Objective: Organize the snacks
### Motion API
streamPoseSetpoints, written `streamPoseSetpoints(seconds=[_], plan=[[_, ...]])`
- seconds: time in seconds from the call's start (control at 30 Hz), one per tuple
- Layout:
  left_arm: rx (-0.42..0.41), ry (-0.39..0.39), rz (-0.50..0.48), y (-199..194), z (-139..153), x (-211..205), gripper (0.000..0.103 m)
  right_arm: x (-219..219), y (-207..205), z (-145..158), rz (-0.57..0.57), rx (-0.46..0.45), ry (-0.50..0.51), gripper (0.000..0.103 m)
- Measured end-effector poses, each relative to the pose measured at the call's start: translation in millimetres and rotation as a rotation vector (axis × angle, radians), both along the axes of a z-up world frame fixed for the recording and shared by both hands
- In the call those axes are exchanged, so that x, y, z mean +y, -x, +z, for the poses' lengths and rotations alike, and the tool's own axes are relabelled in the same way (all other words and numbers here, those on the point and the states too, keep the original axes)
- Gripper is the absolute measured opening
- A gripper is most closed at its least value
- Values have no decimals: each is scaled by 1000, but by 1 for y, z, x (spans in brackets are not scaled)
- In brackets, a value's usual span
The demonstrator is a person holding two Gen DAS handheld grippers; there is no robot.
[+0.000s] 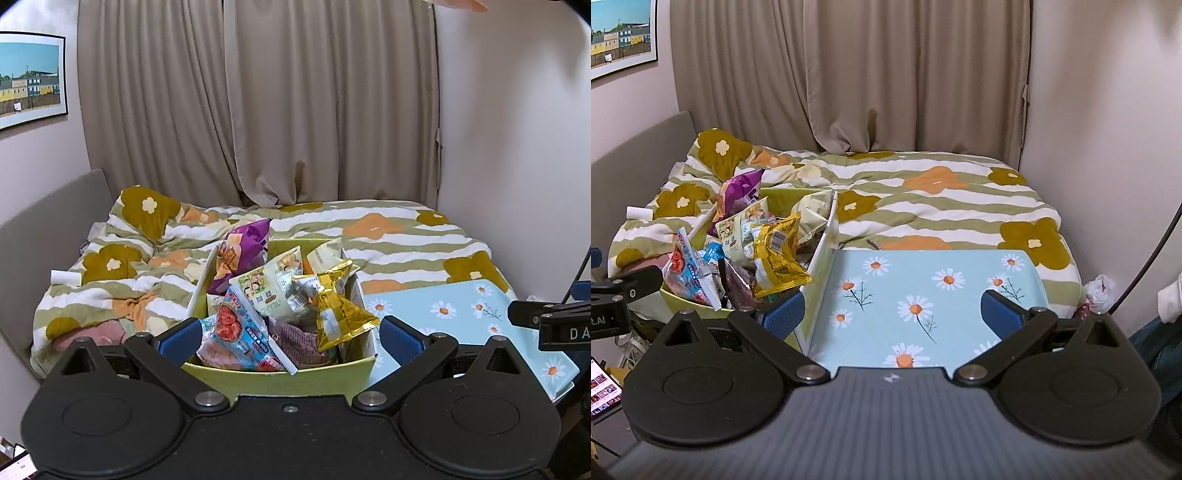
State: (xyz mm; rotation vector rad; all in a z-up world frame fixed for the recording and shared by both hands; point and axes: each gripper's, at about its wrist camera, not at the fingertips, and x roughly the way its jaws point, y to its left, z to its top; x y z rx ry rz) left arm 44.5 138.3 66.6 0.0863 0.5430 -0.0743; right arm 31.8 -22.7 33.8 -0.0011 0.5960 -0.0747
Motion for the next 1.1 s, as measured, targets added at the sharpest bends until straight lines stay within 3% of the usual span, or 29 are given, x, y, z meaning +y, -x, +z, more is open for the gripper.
streamPoseSetpoints(seconds=[1.1], plan=[[12, -10, -24, -6, 0, 2, 103, -6, -5, -7, -51, 20, -21, 103]])
